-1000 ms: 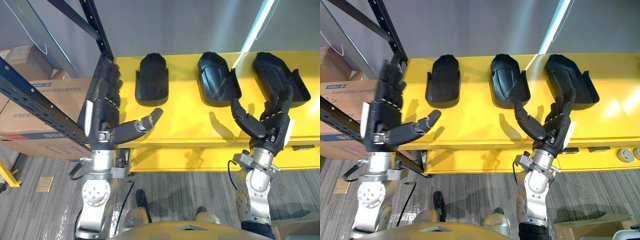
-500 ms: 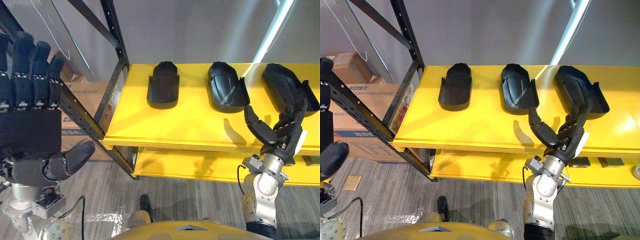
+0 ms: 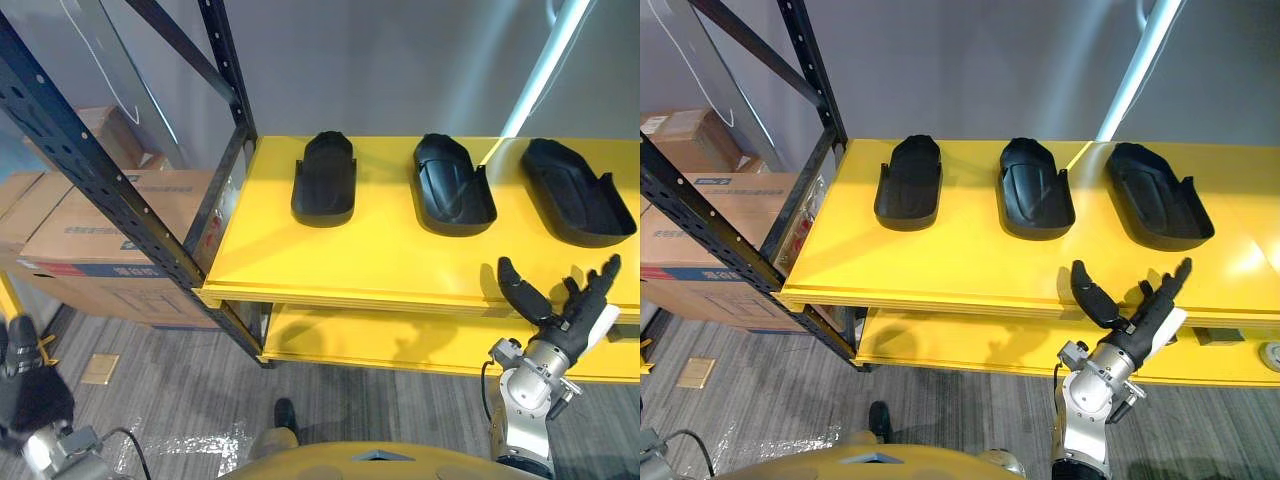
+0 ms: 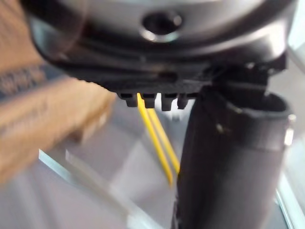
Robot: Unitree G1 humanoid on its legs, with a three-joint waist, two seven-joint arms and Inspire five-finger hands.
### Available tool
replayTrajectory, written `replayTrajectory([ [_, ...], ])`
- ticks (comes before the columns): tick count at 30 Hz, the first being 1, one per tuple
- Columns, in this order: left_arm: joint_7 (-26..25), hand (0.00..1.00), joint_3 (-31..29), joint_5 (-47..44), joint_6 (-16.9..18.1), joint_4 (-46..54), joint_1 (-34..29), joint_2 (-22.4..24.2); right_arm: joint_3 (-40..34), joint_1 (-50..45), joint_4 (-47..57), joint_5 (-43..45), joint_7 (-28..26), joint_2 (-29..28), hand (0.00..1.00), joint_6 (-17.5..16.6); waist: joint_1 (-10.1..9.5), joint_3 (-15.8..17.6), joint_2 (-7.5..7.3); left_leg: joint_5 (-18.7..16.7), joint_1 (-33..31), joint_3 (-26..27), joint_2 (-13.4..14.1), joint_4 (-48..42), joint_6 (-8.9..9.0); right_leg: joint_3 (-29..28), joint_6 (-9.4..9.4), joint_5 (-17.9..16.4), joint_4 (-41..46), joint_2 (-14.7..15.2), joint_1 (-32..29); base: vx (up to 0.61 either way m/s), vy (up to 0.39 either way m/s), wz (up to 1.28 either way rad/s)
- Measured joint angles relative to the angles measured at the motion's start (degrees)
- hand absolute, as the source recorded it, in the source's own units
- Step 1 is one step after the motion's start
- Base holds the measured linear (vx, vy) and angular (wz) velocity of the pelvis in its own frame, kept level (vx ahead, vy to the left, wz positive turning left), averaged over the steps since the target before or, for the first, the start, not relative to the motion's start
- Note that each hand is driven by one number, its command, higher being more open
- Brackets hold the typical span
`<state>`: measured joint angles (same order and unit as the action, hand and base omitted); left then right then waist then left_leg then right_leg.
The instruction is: Walk over and take three plastic housings, then place them on the shelf
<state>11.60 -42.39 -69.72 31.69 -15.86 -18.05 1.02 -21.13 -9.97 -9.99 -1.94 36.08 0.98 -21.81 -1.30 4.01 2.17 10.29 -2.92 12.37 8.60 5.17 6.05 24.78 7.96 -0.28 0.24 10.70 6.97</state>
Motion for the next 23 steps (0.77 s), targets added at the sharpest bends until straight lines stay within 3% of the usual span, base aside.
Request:
replayTrajectory([
  [1, -6.73, 1.0, -1.81, -0.33, 3.76, -0.12, 0.12, 1.79, -1.45, -0.05, -1.67, 0.0, 2.39, -0.27, 1.0, 0.01, 0.0, -0.2, -0.58, -0.23, 0.36, 0.42, 0.04, 0.0, 0.03, -0.3, -0.1, -0.06, -0.1, 0.0, 0.11, 0.0, -0.015, -0.11],
  [4, -19.48, 1.0, -5.77, 0.83, 9.33, -2.71, -0.46, 3.93, -5.31, -1.11, -4.29, 0.17, 7.43, -2.11, 1.0, 0.61, 0.05, -0.5, -1.77, -0.82, 1.92, 2.05, 0.21, 0.0, 0.15, -1.92, -0.3, -0.19, -0.19, 0.07, 0.56, 0.02, -0.016, -0.27],
  [6, -23.78, 1.0, -5.73, 3.49, 9.37, -6.14, -1.16, 4.22, -7.11, -2.54, -6.97, 0.39, 8.73, -2.18, 1.0, 1.42, 0.03, -0.39, -1.65, -1.07, 2.62, 3.12, 0.3, 0.01, 0.13, -2.94, -0.4, -0.24, -0.23, 0.12, 0.58, -0.02, -0.005, -0.28],
  [8, -24.47, 1.0, -5.26, 5.71, 7.61, -9.47, -2.17, 4.49, -8.48, -3.21, -11.65, 1.07, 9.73, -2.23, 1.0, 1.59, 0.07, -0.25, -1.61, -1.6, 3.72, 4.62, 0.58, 0.03, 0.02, -4.06, -0.28, -0.36, -0.28, 0.07, 0.62, -0.04, -0.003, -0.39],
  [10, -25.19, 1.0, -4.51, 8.94, 4.39, -13.41, -2.12, 4.47, -9.89, -3.64, -15.91, 3.55, 9.89, -2.27, 1.0, 1.55, 0.27, 0.14, -1.41, -1.82, 4.58, 6.05, 0.84, 0.03, -0.06, -5.02, -0.31, -0.54, -0.15, 0.02, 0.71, -0.03, -0.007, -0.29],
  [15, -24.6, 1.0, 1.76, 18.18, -10.74, -25.21, -0.44, 3.58, -10.96, -5.25, -23.57, 11.97, 4.86, -2.28, 1.0, 1.11, 1.74, 1.01, -0.96, -2.24, 5.85, 9.49, 0.93, 0.03, -0.39, -8.51, -0.45, -0.69, -0.22, 0.09, -0.14, 0.0, 0.012, -0.3],
  [17, -23.14, 1.0, 3.74, 21.5, -14.87, -27.65, 0.86, 3.44, -10.98, -5.55, -26.66, 15.23, -0.74, -2.3, 1.0, 1.42, 1.76, 1.8, -1.18, -2.56, 6.39, 10.78, 0.91, 0.03, -0.42, -9.91, -0.46, -0.69, -0.26, 0.15, -0.26, 0.03, 0.017, -0.38],
  [18, -21.6, 1.0, 4.72, 25.02, -17.51, -28.93, 1.34, 3.08, -10.98, -5.6, -28.93, 17.7, -6.63, -2.29, 1.0, 2.58, 1.94, 2.19, -1.41, -2.82, 6.82, 11.5, 0.89, 0.03, -0.32, -10.71, -0.46, -0.69, -0.28, 0.17, -0.36, 0.04, 0.012, -0.3],
  [22, -15.67, 1.0, 8.4, 32.28, -25.08, -32.56, 3.05, 0.03, -9.64, -4.76, -37.95, 19.09, -24.49, -1.47, 1.0, 10.58, 2.75, 3.06, -2.34, -3.56, 8.05, 12.15, 0.9, 0.03, 0.12, -11.15, -0.5, -0.7, -0.26, 0.23, 0.04, 0.05, -0.002, -0.1],
  [23, -14.73, 1.0, 8.71, 32.38, -25.95, -33.16, 3.28, -0.4, -9.58, -4.42, -39.02, 19.05, -26.3, -1.41, 1.0, 11.83, 2.8, 3.09, -2.36, -3.67, 8.22, 12.23, 0.9, 0.03, 0.14, -11.16, -0.52, -0.71, -0.24, 0.24, 0.13, 0.05, -0.006, -0.02],
])
